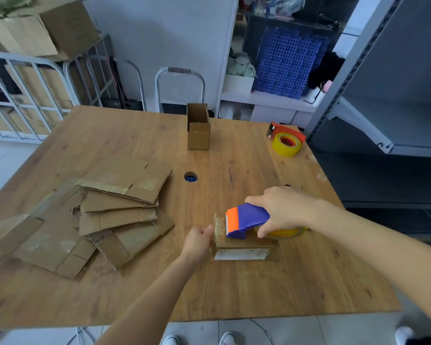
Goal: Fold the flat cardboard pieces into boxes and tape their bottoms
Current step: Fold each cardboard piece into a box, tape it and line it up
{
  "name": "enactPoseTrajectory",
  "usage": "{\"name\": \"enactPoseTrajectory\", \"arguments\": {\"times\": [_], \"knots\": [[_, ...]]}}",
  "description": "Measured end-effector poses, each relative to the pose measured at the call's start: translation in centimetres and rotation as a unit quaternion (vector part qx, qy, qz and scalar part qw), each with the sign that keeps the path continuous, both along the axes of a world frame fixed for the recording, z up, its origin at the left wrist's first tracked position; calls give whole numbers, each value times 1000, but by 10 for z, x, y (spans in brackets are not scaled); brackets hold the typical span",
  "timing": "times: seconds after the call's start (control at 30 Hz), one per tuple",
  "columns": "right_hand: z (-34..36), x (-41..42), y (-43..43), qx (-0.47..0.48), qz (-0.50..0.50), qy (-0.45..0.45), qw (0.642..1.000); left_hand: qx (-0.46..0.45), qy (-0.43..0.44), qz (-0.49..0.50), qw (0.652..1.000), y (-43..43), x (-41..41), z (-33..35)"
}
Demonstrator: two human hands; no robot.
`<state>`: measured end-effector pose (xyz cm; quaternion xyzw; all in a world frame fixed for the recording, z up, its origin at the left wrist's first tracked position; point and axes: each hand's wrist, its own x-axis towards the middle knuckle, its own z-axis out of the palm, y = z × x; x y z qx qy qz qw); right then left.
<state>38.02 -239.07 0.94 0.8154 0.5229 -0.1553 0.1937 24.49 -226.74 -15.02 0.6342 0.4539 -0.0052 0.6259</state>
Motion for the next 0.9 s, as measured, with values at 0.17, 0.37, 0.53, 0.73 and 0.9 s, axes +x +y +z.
{"name": "enactPoseTrajectory", "arguments": {"times": [0.17, 0.37, 0.53, 0.73, 0.9], "knots": [[-4, 3, 0, 3, 3, -5, 1000, -54, 77, -13, 996, -9, 2, 1], [-9, 5, -2, 8, 5, -1, 1000, 80, -25, 59, 995, -2, -5, 15], [-9, 5, -2, 22, 2, -1, 1000, -11, -84, -118, 989, -3, -13, 41], [-9, 4, -3, 30, 3, -7, 1000, 220, -41, -339, 914, -1, -3, 54], [-5, 7, -11, 31, 10, -13, 999, 371, 18, -378, 848, 3, 9, 46]]}}
